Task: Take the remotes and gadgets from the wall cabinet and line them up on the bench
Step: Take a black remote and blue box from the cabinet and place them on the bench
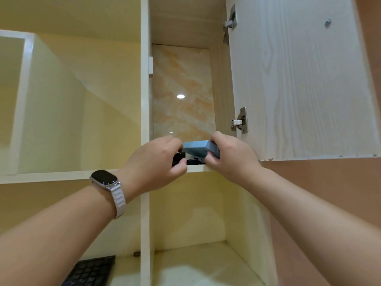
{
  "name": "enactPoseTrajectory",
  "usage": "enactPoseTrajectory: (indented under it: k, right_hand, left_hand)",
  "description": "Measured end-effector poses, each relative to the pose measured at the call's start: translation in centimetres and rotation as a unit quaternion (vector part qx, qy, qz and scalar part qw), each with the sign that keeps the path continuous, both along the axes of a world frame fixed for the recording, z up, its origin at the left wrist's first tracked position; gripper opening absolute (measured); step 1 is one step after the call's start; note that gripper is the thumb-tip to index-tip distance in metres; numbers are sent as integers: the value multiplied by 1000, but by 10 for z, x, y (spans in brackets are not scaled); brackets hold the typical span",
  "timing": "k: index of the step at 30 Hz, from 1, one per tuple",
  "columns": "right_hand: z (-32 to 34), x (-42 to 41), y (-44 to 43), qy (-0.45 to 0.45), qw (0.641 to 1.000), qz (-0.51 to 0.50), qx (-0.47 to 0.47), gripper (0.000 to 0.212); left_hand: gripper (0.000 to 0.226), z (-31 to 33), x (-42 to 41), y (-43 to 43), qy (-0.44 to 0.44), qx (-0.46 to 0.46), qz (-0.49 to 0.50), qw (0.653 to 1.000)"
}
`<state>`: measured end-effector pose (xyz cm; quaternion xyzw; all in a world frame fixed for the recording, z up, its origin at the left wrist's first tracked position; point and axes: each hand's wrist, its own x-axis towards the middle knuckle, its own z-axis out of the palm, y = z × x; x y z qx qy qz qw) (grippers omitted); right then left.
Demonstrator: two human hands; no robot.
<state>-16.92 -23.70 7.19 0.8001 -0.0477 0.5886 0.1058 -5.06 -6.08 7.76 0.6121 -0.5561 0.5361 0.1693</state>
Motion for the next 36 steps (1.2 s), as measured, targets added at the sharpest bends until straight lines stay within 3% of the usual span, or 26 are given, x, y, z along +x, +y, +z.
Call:
enactPoseTrajectory:
  k: [3, 6, 10, 15, 20, 26, 30, 36]
  right_hand:
    - [-13, -4, 1, -12, 999, 29, 24, 16]
    - [-24, -9, -2, -47, 997, 42, 32, 19]
    - [-38, -19, 0, -91, 995, 27, 15, 16]
    - [-53, -31, 12, -121, 986, 40, 110, 15]
    - [-70, -39, 23, -41, 977, 14, 207, 21]
    - [-85, -47, 33, -2, 951, 79, 299, 24]
    - [-100, -56, 43, 11, 937, 102, 333, 23]
    - [-131, -77, 67, 26, 914, 136, 380, 25]
  left_hand:
    - [43, -1, 2, -5, 17, 14, 29, 999]
    - [33, 0, -2, -2, 62, 4, 7, 998]
    - [21, -9, -5, 11, 55, -46, -26, 997]
    - [22, -22, -8, 28, 79, -79, -13, 994]
    - [35, -33, -18, 42, 118, -115, 16, 986]
    - [19, -54, -25, 49, 188, -117, 46, 974]
    - [4, -74, -34, 45, 229, -150, -3, 962]
    - [8, -124, -45, 43, 313, -203, -117, 920]
